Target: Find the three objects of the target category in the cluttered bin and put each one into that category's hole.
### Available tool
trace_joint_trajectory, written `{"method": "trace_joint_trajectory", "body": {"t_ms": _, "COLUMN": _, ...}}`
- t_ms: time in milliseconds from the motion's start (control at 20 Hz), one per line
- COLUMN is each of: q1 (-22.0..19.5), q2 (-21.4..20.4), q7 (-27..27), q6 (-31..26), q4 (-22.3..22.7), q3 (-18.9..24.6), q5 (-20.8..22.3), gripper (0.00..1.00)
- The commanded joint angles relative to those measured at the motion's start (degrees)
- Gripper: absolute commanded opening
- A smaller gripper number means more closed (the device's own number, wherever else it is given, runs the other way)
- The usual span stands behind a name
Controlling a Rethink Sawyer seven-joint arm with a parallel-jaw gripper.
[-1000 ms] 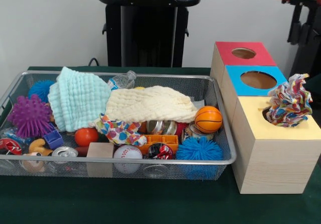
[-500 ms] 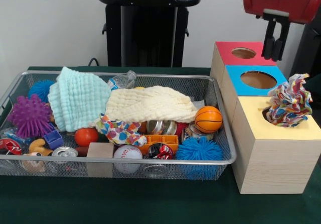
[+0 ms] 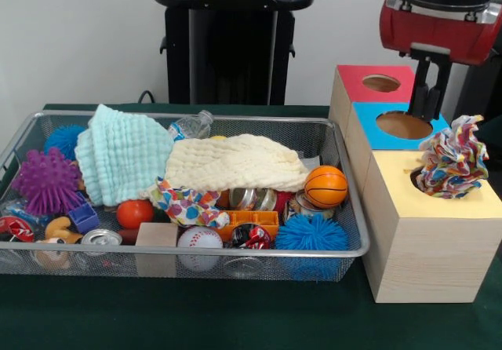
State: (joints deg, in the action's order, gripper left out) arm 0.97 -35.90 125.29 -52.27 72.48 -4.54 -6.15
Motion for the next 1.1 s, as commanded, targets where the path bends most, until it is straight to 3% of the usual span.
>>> {"method": "trace_joint_trajectory", "body": {"t_ms": 50, "q1": -1.3, "q2": 2.2, "q7": 1.5, "q6": 4.6, "q4": 9.9, "q3": 6.0, "q5": -0.6, "gripper": 0.0}}
{"method": "trace_joint_trajectory", "body": {"t_ms": 350, "q1": -1.7, "q2": 0.2, "q7": 0.6, "q6": 5.3, "q4": 12.8, "q3": 6.9, "q5": -1.6, "gripper": 0.0}}
{"method": "trace_joint_trajectory", "body": {"t_ms": 650, "q1": -2.9, "q2": 0.4, "q7": -0.1, "q6": 3.4, "q4": 11.4, "q3": 7.8, "q5": -1.6, "gripper": 0.0}}
{"method": "trace_joint_trajectory", "body": {"t_ms": 1100, "q1": -4.0, "q2": -5.1, "q7": 1.8, "q6": -13.0, "q4": 5.6, "q3": 8.1, "q5": -3.7, "gripper": 0.0}}
